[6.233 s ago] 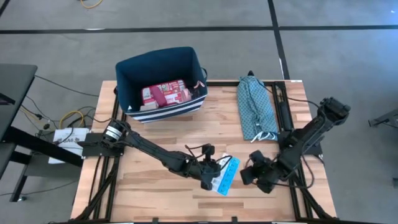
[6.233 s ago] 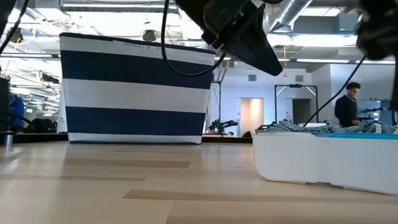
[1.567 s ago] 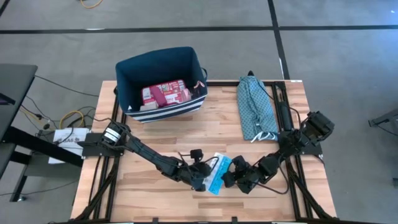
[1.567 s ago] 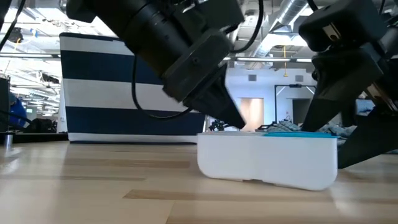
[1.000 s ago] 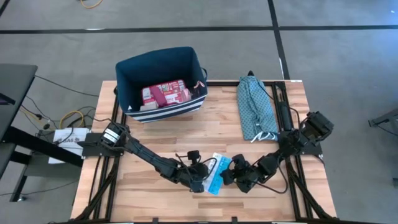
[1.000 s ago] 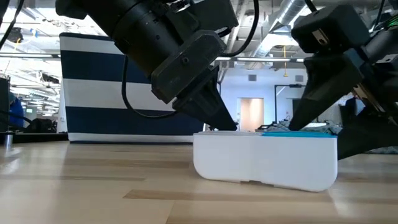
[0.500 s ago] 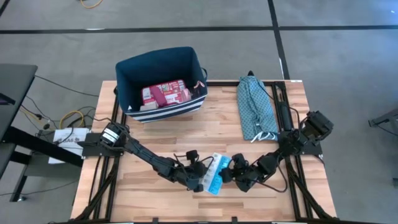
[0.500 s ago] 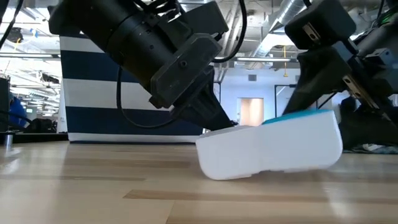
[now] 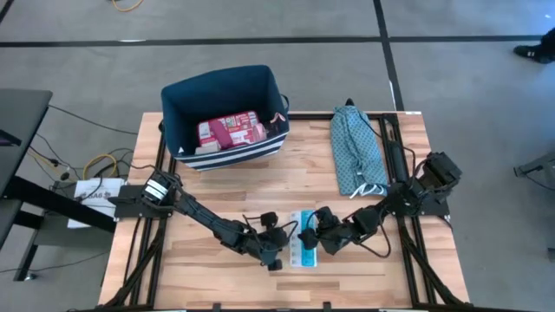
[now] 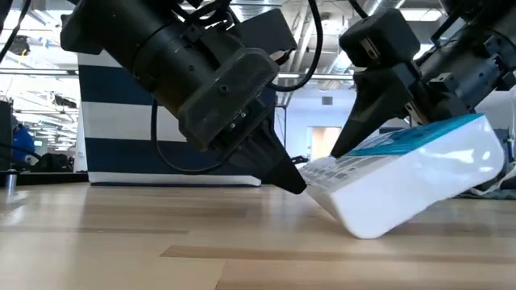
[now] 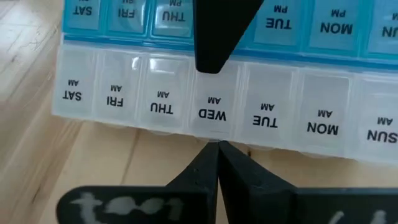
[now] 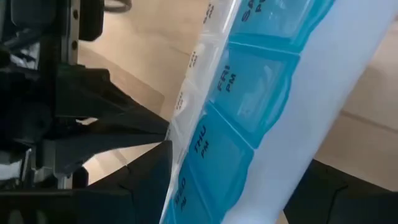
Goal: Pick & place medical supplies in basket/bin
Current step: Put the white pill organizer into the blue bin
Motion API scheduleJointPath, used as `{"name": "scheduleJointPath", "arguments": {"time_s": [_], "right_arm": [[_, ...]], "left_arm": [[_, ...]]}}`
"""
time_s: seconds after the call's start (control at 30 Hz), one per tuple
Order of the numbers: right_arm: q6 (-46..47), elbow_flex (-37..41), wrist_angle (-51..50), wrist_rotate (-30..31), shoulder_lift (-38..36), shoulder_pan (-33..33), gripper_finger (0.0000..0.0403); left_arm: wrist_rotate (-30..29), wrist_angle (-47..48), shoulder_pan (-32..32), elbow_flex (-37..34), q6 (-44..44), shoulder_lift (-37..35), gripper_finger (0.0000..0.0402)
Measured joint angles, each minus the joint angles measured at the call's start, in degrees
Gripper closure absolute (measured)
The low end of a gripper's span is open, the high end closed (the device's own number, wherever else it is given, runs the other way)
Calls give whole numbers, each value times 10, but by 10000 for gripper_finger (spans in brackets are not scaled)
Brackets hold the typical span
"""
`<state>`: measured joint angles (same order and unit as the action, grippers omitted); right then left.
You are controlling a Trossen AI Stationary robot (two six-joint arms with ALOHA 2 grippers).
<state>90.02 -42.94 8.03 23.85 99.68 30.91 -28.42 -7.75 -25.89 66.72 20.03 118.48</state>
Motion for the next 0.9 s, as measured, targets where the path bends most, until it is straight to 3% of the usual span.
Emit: {"name": "scheduleJointPath", "arguments": {"time_s": [0.23, 0.63, 0.9], "right_arm": [[-19, 0, 1, -10, 0, -4, 170], [-49, -1, 18, -13, 0, -3, 264], [-72, -1, 22, 1, 0, 9, 249]], "left_arm": [[1, -13, 0, 0, -3, 0, 402], [-8, -22, 0, 2, -28, -4, 401], [15, 18, -5, 2, -30, -21, 401]]}}
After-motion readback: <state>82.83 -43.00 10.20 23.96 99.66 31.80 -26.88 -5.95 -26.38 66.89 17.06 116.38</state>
